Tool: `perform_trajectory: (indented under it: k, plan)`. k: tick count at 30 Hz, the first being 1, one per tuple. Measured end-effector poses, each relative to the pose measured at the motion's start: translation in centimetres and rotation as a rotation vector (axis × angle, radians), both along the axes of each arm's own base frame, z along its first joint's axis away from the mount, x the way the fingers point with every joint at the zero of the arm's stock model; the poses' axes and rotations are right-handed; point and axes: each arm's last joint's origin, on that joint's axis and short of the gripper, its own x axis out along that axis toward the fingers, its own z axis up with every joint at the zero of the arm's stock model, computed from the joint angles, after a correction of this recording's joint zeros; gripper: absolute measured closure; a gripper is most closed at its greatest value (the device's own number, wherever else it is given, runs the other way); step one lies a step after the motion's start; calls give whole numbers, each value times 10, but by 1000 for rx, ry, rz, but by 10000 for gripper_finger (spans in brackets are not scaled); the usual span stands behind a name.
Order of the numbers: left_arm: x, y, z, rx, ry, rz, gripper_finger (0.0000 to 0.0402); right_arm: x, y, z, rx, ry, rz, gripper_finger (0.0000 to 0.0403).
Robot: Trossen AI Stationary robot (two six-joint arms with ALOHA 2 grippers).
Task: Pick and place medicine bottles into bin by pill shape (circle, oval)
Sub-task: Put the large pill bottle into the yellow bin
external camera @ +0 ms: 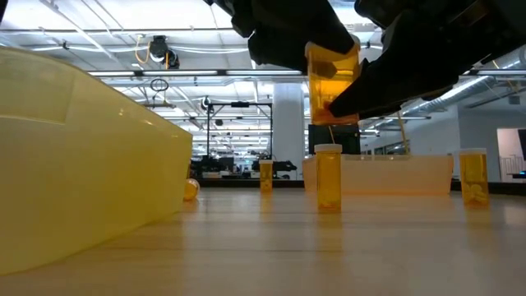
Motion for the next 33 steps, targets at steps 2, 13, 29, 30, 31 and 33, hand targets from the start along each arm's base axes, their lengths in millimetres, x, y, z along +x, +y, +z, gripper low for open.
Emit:
perform_trajectory:
  k: [2,13,29,30,31,33]
  plan:
    - [0,-1,0,-8,3,-6,138,0,0,0,0,0,0,218]
    - [-1,-3,0,-18,6,-14,182,0,0,0,1,0,2,218]
    - [-3,-5,1,-35,7,-7,179,-8,6,-6,11,72,27,59]
    - [-5,-6,3,-37,13,-8,177,-9,7,-5,13,72,28,49]
    - [-6,-7,5,-42,15,-10,176,-10,9,-5,11,75,36,41]
    - [-12,-10,14,-75,9,-14,177,-15,13,-3,9,85,55,33]
